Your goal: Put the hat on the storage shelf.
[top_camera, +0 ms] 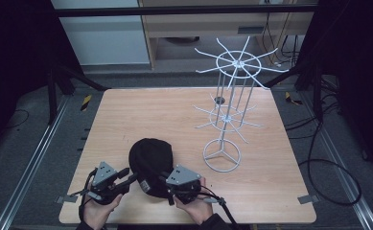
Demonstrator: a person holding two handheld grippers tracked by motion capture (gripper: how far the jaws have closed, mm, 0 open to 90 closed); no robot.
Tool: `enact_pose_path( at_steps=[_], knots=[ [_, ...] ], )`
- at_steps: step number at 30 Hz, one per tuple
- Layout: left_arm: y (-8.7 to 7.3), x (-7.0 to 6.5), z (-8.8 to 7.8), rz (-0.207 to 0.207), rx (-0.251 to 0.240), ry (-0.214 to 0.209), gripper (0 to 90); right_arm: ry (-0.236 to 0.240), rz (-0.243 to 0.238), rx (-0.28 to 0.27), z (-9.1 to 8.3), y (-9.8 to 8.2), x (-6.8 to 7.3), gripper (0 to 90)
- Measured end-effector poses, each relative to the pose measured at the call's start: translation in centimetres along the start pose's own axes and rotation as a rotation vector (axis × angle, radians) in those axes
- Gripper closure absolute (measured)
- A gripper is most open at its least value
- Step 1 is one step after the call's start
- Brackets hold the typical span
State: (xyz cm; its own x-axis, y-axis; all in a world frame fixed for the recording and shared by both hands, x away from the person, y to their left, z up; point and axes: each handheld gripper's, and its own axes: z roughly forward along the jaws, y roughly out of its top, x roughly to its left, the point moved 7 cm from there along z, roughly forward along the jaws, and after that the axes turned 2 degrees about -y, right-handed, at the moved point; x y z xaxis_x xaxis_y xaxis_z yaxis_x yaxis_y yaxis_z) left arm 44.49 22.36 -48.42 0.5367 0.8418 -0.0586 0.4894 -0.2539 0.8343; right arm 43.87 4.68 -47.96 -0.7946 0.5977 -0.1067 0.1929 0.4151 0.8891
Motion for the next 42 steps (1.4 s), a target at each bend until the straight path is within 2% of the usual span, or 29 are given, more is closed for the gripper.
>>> enact_pose_path(
  at_steps=[4,9,12,16,19,20,21,26,27,28,29,33,34,35,39,40,42],
  knots=[
    [0.1,1.1,-0.3,-0.029,-0.026,0.045,52.2,0.011,0.021,-0.012,0.8,0.3,0.5,75.9],
    [0.2,2.6,-0.8,-0.067,-0.042,0.093,49.6,0.067,0.030,-0.010,1.7,0.6,1.5,65.9],
    [0.3,3.3,-1.0,-0.087,-0.053,0.107,48.8,0.089,0.016,-0.002,1.9,0.5,2.0,60.8],
    [0.4,3.6,-1.1,-0.098,-0.057,0.107,47.8,0.090,0.022,-0.020,1.0,0.7,1.8,56.0],
    [0.8,3.0,-0.9,-0.091,-0.060,0.091,46.5,0.046,0.057,-0.053,-1.1,0.7,-0.1,50.7],
    [0.8,3.0,-0.9,-0.091,-0.060,0.091,46.0,0.024,0.066,-0.052,-1.7,0.5,-0.8,49.9],
    [1.2,2.5,-0.8,-0.086,-0.061,0.073,45.6,0.005,0.075,-0.051,-2.2,0.2,-1.5,48.4],
    [2.5,0.9,-0.2,-0.053,-0.055,0.038,43.1,-0.094,0.130,-0.033,-4.9,-1.9,-5.0,44.8],
    [2.5,0.9,-0.2,-0.053,-0.055,0.038,42.6,-0.094,0.130,-0.033,-4.9,-1.9,-5.0,44.8],
    [2.7,0.6,0.0,-0.042,-0.049,0.033,42.6,-0.113,0.139,-0.031,-5.5,-2.4,-5.7,44.1],
    [3.0,0.1,0.3,-0.033,-0.042,0.029,42.3,-0.152,0.164,-0.028,-6.6,-3.5,-7.0,42.3],
    [3.4,-0.6,1.0,-0.036,-0.027,0.014,41.5,-0.210,0.223,-0.021,-8.9,-5.8,-9.4,40.2],
    [3.4,-0.6,1.0,-0.036,-0.027,0.014,41.4,-0.210,0.223,-0.021,-8.9,-5.8,-9.4,40.2],
    [3.6,-0.7,1.2,-0.041,-0.021,0.008,41.3,-0.249,0.249,-0.008,-10.1,-6.9,-10.7,39.3],
    [4.1,-1.5,1.9,-0.046,-0.003,-0.008,40.5,-0.312,0.276,0.002,-11.7,-8.2,-12.6,37.8],
    [4.1,-1.5,1.9,-0.046,-0.003,-0.008,40.1,-0.312,0.276,0.002,-11.7,-8.2,-12.6,37.8],
    [4.4,-2.2,2.5,-0.033,0.010,-0.015,39.5,-0.351,0.296,0.009,-12.7,-9.0,-13.9,36.2]
  ],
)
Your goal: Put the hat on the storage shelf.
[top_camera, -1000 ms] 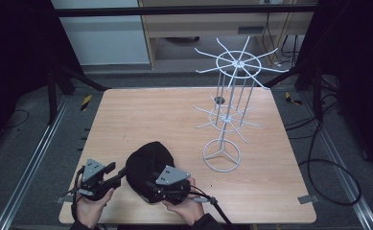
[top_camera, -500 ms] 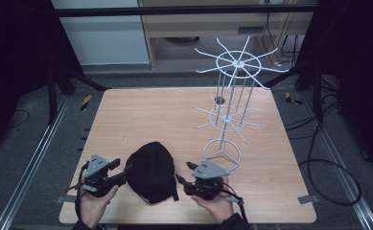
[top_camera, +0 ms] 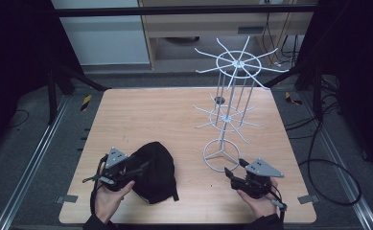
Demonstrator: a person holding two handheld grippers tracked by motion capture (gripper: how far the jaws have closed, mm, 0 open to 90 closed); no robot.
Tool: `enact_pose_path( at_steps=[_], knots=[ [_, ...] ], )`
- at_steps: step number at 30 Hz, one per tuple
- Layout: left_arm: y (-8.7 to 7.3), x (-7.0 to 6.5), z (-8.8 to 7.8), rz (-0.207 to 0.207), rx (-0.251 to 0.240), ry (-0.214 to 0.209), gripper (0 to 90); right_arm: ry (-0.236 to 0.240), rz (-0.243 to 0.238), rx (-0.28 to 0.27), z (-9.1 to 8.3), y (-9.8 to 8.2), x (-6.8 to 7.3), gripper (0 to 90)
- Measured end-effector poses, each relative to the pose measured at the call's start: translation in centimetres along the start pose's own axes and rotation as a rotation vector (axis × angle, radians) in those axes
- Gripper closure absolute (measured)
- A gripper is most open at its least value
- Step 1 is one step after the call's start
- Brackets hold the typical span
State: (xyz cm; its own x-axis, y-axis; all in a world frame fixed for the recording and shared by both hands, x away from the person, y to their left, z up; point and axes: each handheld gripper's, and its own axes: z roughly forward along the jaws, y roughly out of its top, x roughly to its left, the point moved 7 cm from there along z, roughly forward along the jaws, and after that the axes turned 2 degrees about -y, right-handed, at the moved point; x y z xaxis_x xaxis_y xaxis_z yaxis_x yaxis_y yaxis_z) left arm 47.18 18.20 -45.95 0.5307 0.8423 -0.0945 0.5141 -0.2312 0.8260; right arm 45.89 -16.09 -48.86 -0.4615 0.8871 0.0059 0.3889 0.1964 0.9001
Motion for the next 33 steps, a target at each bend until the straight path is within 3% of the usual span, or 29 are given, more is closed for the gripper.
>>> enact_pose_path(
  at_steps=[1,2,4,8,12,17,23,26,30,33],
  knots=[
    [0.0,0.0,0.0,0.000,0.000,0.000,39.3,0.000,0.000,0.000,0.0,0.0,0.0,36.2],
    [0.1,-0.3,0.3,0.002,0.006,-0.005,39.1,-0.035,0.000,0.010,-0.2,-0.4,-1.1,35.5],
    [0.3,-1.0,1.0,0.014,0.030,-0.006,38.6,-0.062,0.003,0.021,-0.4,-0.8,-2.0,34.9],
    [0.2,-1.6,2.1,0.024,0.061,-0.007,37.8,-0.091,0.012,0.036,-0.6,-1.4,-3.1,33.8],
    [-0.7,-2.0,3.0,0.040,0.107,-0.003,37.9,-0.109,0.030,0.042,-0.9,-1.6,-3.8,33.3],
    [-1.5,-2.0,3.8,0.018,0.151,-0.006,42.3,-0.118,0.033,0.055,-0.8,-1.9,-4.2,33.1],
    [-2.3,-1.7,4.3,0.006,0.196,0.007,53.4,-0.109,0.032,0.066,-0.6,-2.1,-4.1,33.1],
    [-2.6,-1.1,4.3,-0.008,0.217,0.017,67.0,-0.105,0.025,0.078,-0.5,-2.3,-4.1,33.4],
    [-2.5,-0.6,3.9,-0.011,0.199,0.026,78.4,-0.103,0.017,0.083,-0.3,-2.4,-4.1,33.8],
    [-1.7,-0.2,2.8,-0.010,0.142,0.025,82.4,-0.101,0.020,0.083,-0.3,-2.5,-4.1,34.0]
  ],
)
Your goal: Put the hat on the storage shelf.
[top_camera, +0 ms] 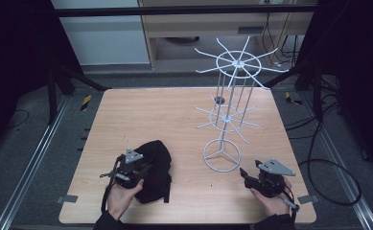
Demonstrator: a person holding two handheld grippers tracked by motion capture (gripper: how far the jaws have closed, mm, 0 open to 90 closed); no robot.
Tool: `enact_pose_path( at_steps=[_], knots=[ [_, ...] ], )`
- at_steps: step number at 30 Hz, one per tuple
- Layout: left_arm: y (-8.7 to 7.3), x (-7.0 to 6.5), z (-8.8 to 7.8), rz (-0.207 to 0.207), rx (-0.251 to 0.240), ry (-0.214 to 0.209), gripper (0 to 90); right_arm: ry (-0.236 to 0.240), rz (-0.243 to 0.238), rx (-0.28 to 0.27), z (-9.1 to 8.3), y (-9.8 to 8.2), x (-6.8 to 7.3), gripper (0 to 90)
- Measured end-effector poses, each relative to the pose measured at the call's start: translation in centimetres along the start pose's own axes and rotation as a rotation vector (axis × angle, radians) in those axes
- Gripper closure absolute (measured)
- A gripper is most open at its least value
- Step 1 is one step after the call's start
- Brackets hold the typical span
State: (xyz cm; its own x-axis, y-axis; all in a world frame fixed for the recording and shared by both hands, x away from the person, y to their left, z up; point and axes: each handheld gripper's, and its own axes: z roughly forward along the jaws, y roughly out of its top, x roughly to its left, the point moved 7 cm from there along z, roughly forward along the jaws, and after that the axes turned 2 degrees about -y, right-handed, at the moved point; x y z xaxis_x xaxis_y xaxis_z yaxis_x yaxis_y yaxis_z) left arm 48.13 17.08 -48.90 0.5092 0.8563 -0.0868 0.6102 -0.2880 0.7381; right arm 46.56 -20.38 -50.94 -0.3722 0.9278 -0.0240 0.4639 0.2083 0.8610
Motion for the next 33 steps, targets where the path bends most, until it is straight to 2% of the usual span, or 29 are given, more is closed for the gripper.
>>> enact_pose_path(
  at_steps=[1,2,3,4,5,7,8,10,12,13,15,16,17,18,19,20,24,27,29,31,33],
  knots=[
    [0.0,0.0,0.0,0.000,0.000,0.000,82.7,0.000,0.000,0.000,0.0,0.0,0.0,34.0],
    [0.4,0.2,-0.8,0.006,-0.035,-0.005,83.1,-0.001,0.002,0.002,0.0,0.0,0.0,34.1],
    [0.4,0.2,-0.8,0.006,-0.035,-0.005,83.3,-0.001,0.002,0.002,0.0,0.0,0.0,34.1],
    [0.7,0.3,-1.5,0.009,-0.070,-0.010,83.4,0.001,0.000,0.003,0.0,-0.1,0.0,34.1],
    [0.7,0.3,-1.5,0.009,-0.070,-0.010,83.5,0.001,0.000,0.003,0.0,-0.1,0.0,34.1],
    [1.1,0.3,-2.3,0.016,-0.106,-0.021,83.6,0.001,-0.005,0.002,0.1,-0.1,0.0,34.2],
    [1.6,0.2,-3.1,0.023,-0.148,-0.030,83.7,0.001,-0.004,0.001,0.1,-0.1,-0.1,34.2],
    [1.8,0.2,-3.5,0.032,-0.167,-0.033,83.7,0.000,0.005,-0.002,0.0,0.0,-0.1,34.2],
    [2.5,-0.1,-4.6,0.051,-0.227,-0.043,83.8,-0.004,0.010,-0.003,0.0,0.0,-0.2,34.2],
    [2.5,-0.1,-4.6,0.051,-0.227,-0.043,83.8,-0.004,0.010,-0.003,0.0,0.0,-0.2,34.2],
    [3.0,-0.3,-5.3,0.060,-0.264,-0.052,83.8,0.000,0.020,-0.004,-0.1,0.0,-0.2,34.2],
    [3.3,-0.5,-6.0,0.068,-0.297,-0.059,83.8,-0.005,0.007,-0.008,0.0,0.0,-0.3,34.2],
    [3.3,-0.5,-6.0,0.068,-0.297,-0.059,83.8,-0.005,0.007,-0.008,0.0,0.0,-0.3,34.2],
    [3.7,-0.6,-6.6,0.069,-0.325,-0.068,83.8,-0.002,0.009,-0.005,0.0,0.0,-0.1,34.2],
    [3.7,-0.6,-6.6,0.069,-0.325,-0.068,83.8,-0.002,0.009,-0.005,0.0,0.0,-0.1,34.2],
    [4.0,-0.7,-7.1,0.070,-0.350,-0.077,83.9,0.001,0.008,-0.004,0.0,0.0,-0.1,34.2],
    [4.7,-0.9,-8.0,0.070,-0.390,-0.091,83.9,-0.002,0.009,-0.006,0.0,0.0,-0.2,34.2],
    [5.8,-1.1,-9.8,0.073,-0.459,-0.110,83.9,-0.010,0.004,-0.011,0.0,0.0,-0.3,34.2],
    [6.1,-1.2,-10.2,0.075,-0.476,-0.112,83.9,-0.008,0.007,-0.009,0.0,0.0,-0.2,34.2],
    [7.0,-1.4,-11.7,0.081,-0.530,-0.121,83.8,-0.011,0.001,-0.011,0.1,0.0,-0.3,34.2],
    [7.3,-1.4,-12.1,0.082,-0.546,-0.125,83.9,-0.009,0.002,-0.009,0.1,0.0,-0.2,34.2]
  ],
)
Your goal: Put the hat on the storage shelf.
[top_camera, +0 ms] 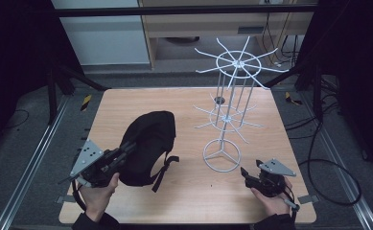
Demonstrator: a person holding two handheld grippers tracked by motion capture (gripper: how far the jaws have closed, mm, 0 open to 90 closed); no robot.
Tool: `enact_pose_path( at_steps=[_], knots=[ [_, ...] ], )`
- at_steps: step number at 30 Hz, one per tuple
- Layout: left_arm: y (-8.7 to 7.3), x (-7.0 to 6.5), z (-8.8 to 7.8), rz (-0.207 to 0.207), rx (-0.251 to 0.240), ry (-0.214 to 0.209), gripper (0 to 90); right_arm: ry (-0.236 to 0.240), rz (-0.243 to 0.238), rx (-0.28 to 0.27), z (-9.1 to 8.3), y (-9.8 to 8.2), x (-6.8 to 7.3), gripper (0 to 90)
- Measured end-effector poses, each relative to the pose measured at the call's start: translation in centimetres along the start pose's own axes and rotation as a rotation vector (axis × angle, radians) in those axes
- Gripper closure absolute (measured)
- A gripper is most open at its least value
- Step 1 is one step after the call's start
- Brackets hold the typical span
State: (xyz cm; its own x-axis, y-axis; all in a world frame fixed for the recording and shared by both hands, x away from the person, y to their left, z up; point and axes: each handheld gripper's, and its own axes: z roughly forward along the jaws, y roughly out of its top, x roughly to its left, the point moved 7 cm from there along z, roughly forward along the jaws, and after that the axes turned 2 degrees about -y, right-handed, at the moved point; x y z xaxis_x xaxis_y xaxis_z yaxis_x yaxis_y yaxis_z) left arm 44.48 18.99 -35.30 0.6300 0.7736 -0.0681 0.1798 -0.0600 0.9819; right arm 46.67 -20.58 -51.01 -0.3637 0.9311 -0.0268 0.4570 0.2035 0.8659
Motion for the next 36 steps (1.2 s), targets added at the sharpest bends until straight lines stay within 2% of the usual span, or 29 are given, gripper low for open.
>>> enact_pose_path(
  at_steps=[1,3,4,5,7,10,11,36],
  knots=[
    [0.9,-0.1,-0.5,-0.001,-0.032,-0.008,83.9,-0.003,-0.005,-0.002,0.0,0.0,0.0,34.2],
    [1.3,-0.1,-0.7,0.000,-0.046,-0.010,83.9,-0.003,-0.003,-0.003,0.0,0.0,0.0,34.2],
    [2.1,-0.2,-1.0,0.001,-0.074,-0.013,83.9,-0.004,-0.004,-0.003,0.0,0.0,-0.1,34.2],
    [2.1,-0.2,-1.0,0.001,-0.074,-0.013,83.9,-0.005,-0.003,-0.003,0.0,0.0,-0.1,34.2],
    [3.0,-0.2,-1.3,-0.001,-0.109,-0.017,83.9,-0.005,-0.004,-0.004,0.0,0.0,-0.1,34.2],
    [3.6,-0.1,-1.4,-0.007,-0.128,-0.021,83.9,-0.005,-0.005,-0.004,0.0,0.0,-0.1,34.2],
    [4.2,-0.1,-1.5,-0.011,-0.149,-0.023,83.9,-0.006,-0.006,-0.004,0.0,0.0,-0.1,34.2],
    [10.7,-1.9,-1.6,-0.013,-0.324,-0.075,84.0,0.000,-0.008,-0.005,0.1,0.0,0.0,34.2]
  ],
)
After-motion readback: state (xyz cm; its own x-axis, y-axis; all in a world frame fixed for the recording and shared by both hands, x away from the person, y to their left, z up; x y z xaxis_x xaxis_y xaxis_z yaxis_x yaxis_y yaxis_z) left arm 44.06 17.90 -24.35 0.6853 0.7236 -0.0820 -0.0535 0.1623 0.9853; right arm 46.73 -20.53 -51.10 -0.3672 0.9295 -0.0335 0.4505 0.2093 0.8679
